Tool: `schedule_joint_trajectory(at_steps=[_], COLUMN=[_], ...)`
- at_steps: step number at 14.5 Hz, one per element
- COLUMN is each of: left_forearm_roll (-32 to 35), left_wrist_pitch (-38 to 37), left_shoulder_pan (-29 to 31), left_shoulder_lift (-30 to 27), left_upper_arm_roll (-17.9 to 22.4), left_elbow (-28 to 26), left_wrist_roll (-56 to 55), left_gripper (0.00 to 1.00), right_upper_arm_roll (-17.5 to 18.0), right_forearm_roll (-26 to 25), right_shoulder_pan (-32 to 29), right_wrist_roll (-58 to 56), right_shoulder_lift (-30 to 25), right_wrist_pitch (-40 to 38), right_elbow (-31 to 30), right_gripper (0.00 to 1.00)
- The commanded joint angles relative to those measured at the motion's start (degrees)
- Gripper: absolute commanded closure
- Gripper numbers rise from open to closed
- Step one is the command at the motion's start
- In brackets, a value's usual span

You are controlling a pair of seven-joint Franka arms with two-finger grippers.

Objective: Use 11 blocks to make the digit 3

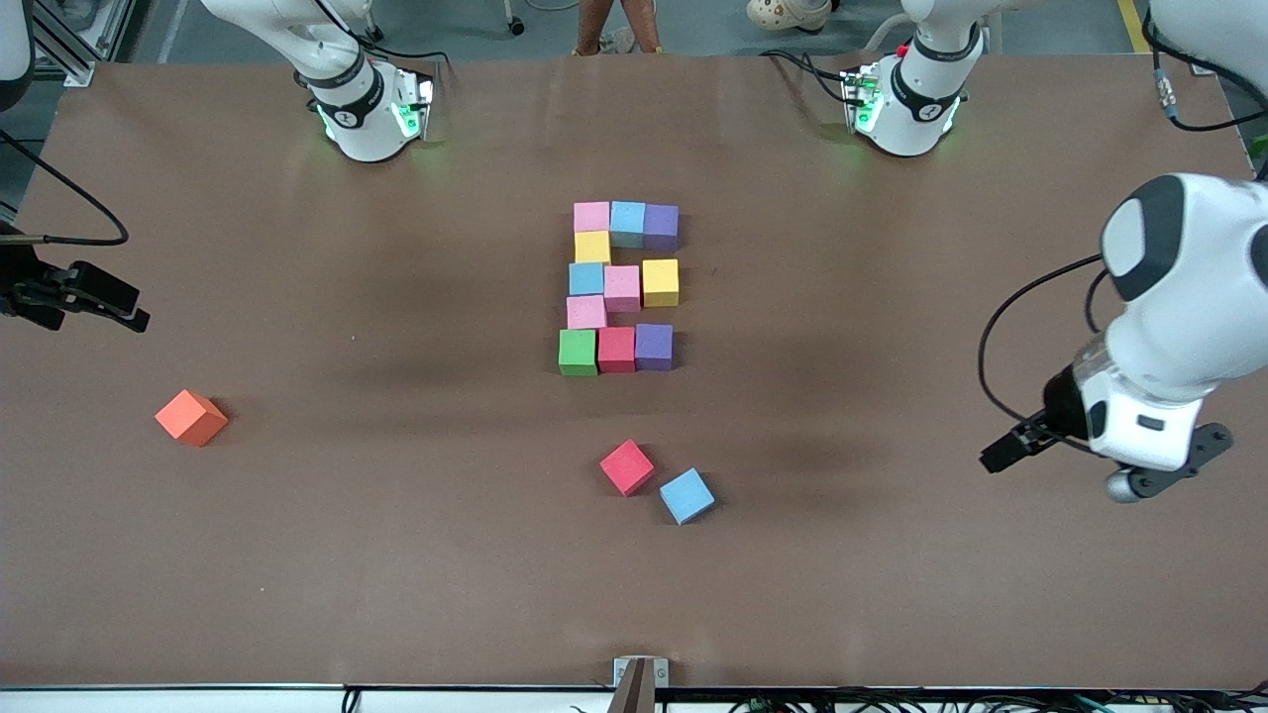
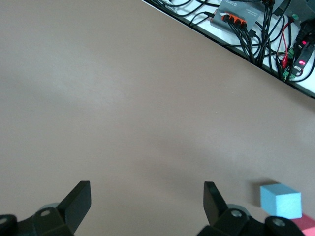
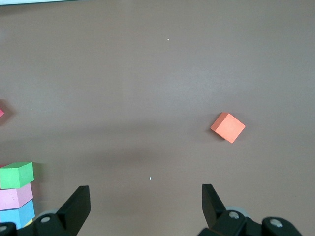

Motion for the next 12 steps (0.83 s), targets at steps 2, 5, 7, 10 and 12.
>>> schedule_joint_trajectory(at_steps=[2,5,7,10,12], left_forearm_roll=[-6.5,-10.5,-11.9,-11.7,-9.8], left_wrist_pitch=[-6.8,-13.8,-15.1,-17.0,-18.0], left_shoulder_pan=[1.5,-7.1,-13.0,-16.9,-17.1], left_shoulder_lift=[-7.5,-12.3,-16.8,-21.1,-21.6], left_upper_arm_roll=[4.7,17.5,25.6,29.6,29.4], left_elbow=[-2.4,-3.7,-6.6,-9.0,-7.9], left_wrist_roll=[13.7,23.6,27.7,31.5,31.1], left_gripper=[0.00,0.00,0.00,0.00,0.00], right_upper_arm_roll=[0.2,0.2,0.3,0.3,0.3], right_forearm_roll=[-1.0,-1.0,-1.0,-1.0,-1.1], right_shoulder_pan=[-0.2,0.1,0.2,0.0,0.0], right_wrist_roll=[-0.4,-0.4,-0.4,-0.5,-1.8], right_shoulder_lift=[-3.2,-5.5,-6.2,-6.1,-6.1], right_wrist_pitch=[1.2,2.2,2.5,1.8,1.8], right_elbow=[-3.9,-6.7,-7.6,-7.3,-7.1], right_gripper=[0.00,0.00,0.00,0.00,0.00])
